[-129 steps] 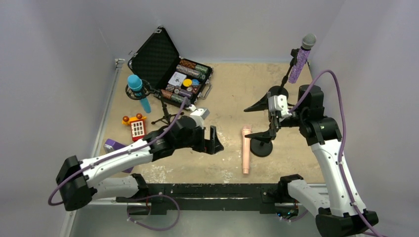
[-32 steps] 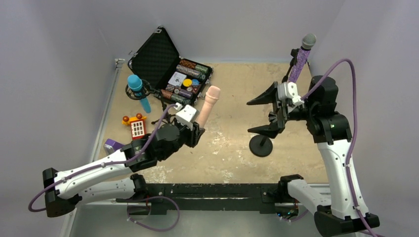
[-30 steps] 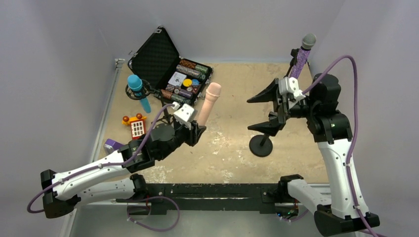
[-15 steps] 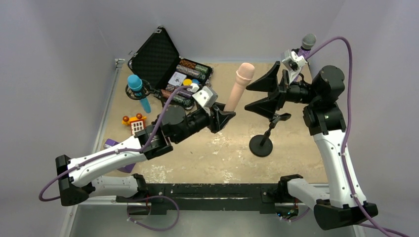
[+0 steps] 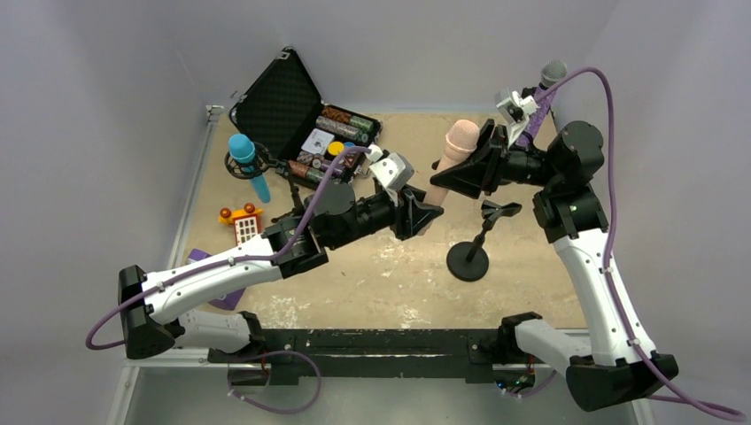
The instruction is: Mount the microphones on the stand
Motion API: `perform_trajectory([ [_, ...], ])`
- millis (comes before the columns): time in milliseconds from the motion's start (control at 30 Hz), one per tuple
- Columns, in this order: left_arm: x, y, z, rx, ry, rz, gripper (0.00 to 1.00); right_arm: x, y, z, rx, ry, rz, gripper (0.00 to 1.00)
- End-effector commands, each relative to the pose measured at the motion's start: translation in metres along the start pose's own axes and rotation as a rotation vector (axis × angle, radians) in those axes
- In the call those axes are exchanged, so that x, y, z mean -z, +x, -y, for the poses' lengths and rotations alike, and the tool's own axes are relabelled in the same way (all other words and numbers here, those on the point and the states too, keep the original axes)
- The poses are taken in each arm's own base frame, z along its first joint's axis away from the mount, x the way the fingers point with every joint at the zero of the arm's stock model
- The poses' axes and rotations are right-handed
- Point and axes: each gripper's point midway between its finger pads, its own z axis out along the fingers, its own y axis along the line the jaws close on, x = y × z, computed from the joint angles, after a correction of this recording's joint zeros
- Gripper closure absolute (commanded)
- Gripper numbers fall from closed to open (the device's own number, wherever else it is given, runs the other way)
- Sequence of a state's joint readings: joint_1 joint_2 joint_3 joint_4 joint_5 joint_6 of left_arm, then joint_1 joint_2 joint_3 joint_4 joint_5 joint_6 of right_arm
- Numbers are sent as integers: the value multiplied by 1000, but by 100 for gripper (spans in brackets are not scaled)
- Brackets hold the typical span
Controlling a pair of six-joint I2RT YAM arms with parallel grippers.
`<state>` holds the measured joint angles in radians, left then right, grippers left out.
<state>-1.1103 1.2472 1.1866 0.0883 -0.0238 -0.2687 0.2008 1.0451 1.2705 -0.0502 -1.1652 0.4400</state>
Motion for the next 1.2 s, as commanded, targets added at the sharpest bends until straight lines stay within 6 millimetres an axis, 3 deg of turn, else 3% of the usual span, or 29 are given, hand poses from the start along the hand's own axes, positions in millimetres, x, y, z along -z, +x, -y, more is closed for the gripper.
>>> perform_trajectory([
  [0, 3, -43, 13, 38, 44, 118, 100, -2, -6, -1, 31, -8, 30, 94],
  [33, 5, -45, 13, 44, 44, 119, 100, -1, -7, -2, 37, -6, 31, 100],
  [67, 8, -45, 11, 50, 30, 120, 94, -1, -8, -4, 48, -13, 28, 100],
  [233, 37, -43, -9, 63, -69, 156, 35, 18, -23, -11, 192, -1, -3, 100],
  [333, 60, -28, -26, 56, -140, 159, 19, 33, -33, -7, 302, 61, -20, 100],
  [500, 87, 27, -48, 29, -222, 30, 15, 60, -53, 19, 410, 296, -1, 100],
  [633, 99, 58, -47, 42, -192, -29, 14, 83, -61, 33, 442, 460, 10, 100],
  [733, 96, 75, -37, 7, -108, -53, 13, 100, -66, 38, 464, 563, 12, 100],
  [933, 63, 74, -8, -201, 114, 16, 9, 135, -69, 49, 531, 785, -34, 100],
  [1167, -11, 58, 9, -346, 234, 16, 8, 175, -49, 72, 504, 981, -81, 100],
])
